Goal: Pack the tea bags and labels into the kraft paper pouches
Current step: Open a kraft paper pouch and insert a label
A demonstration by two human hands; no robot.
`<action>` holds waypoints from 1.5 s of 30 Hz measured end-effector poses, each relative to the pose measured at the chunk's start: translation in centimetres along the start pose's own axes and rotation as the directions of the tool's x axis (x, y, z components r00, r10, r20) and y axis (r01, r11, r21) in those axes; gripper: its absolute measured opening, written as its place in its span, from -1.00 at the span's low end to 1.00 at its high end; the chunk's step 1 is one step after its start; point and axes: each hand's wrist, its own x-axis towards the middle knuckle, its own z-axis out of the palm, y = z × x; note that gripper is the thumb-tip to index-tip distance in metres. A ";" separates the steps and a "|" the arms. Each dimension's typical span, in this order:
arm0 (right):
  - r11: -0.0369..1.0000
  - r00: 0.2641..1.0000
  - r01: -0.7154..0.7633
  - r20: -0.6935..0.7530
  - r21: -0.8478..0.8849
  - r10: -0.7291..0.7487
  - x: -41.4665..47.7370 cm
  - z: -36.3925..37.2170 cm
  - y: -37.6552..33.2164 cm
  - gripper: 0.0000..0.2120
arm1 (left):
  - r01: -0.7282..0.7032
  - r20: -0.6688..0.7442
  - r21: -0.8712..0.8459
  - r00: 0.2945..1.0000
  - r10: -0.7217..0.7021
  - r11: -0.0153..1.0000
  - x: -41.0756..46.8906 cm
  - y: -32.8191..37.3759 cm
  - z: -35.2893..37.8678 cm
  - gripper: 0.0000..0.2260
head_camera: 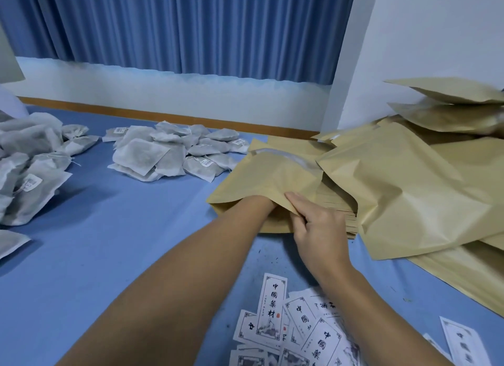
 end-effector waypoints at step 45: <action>0.363 0.641 -0.753 0.487 0.549 0.593 -3.3 -5.0 -2.2 -0.78 | -0.030 -0.005 -0.974 0.994 -0.111 -0.224 -11.3 0.4 7.2 -0.88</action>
